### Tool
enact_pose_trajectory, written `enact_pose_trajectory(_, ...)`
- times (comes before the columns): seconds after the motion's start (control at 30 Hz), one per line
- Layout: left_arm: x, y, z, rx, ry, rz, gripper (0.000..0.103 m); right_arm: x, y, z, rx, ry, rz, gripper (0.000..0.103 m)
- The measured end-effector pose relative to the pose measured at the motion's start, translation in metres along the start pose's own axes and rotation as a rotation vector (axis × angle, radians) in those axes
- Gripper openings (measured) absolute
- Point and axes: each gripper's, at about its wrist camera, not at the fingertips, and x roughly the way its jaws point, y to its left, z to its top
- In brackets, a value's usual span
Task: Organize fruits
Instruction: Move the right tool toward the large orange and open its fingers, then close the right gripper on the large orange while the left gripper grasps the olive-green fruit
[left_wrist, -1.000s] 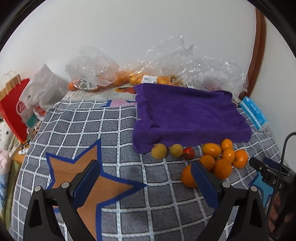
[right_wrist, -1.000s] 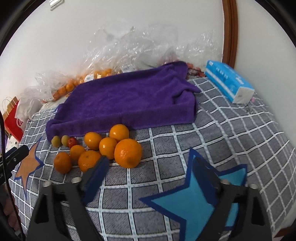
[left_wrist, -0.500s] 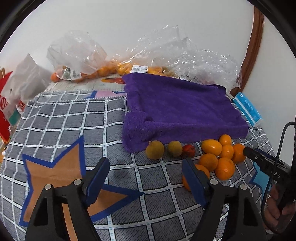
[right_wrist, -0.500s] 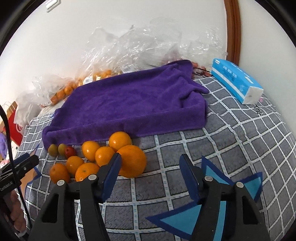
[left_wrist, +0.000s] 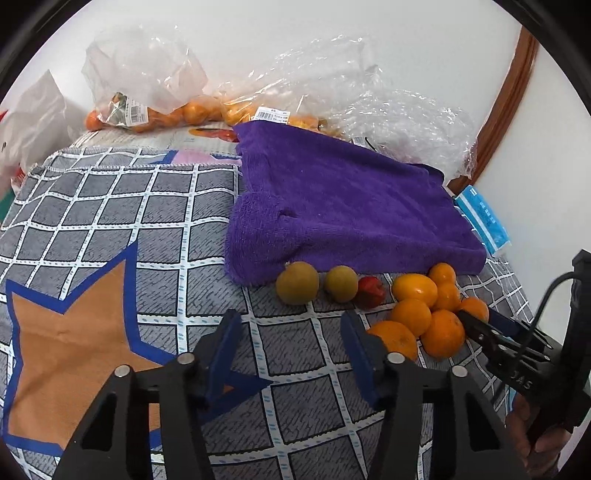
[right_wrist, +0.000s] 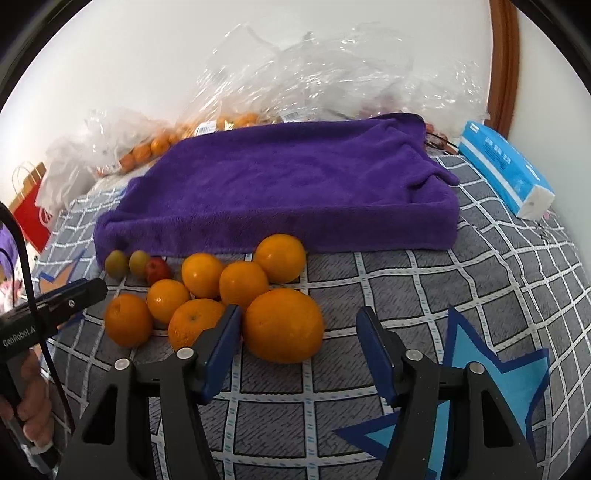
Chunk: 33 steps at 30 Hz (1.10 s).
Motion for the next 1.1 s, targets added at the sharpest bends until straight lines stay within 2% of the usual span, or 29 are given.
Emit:
enact_pose_trajectory(0.07, 0.000, -0.002, -0.001, 0.005, -0.001, 0.000, 0.049, 0.002, 0.002, -0.001, -0.004, 0.006, -0.006, 0.050)
enact_pose_trajectory(0.17, 0.000, -0.004, -0.003, 0.017, -0.002, 0.010, 0.038, 0.004, 0.001, -0.003, 0.002, 0.009, -0.012, 0.048)
enact_pose_trajectory(0.2, 0.000, -0.004, -0.003, 0.019, -0.006, 0.014, 0.035, 0.005, 0.000, -0.003, 0.008, 0.008, -0.014, 0.045)
enact_pose_trajectory(0.43, -0.004, 0.000, -0.001, -0.002, -0.029, -0.007, 0.028, 0.003, -0.007, -0.005, 0.041, 0.000, 0.006, 0.044)
enact_pose_trajectory(0.57, -0.004, 0.002, -0.001, -0.007, -0.034, -0.005, 0.027, 0.000, -0.009, -0.006, 0.042, -0.015, 0.008, 0.044)
enact_pose_trajectory(0.73, 0.002, 0.005, -0.001, -0.029, 0.007, -0.013, 0.028, -0.005, -0.013, -0.008, 0.042, -0.025, -0.010, 0.044)
enact_pose_trajectory(0.83, 0.004, 0.007, -0.002, -0.036, 0.018, -0.026, 0.033, -0.003, -0.016, -0.009, 0.052, -0.011, -0.004, 0.044)
enact_pose_trajectory(0.9, 0.004, 0.006, -0.002, -0.032, 0.015, -0.032, 0.037, -0.001, -0.017, -0.010, 0.055, -0.002, -0.001, 0.044)
enact_pose_trajectory(1.1, 0.004, -0.001, -0.004, 0.012, 0.008, 0.001, 0.037, 0.001, -0.014, -0.011, 0.047, -0.002, -0.005, 0.045)
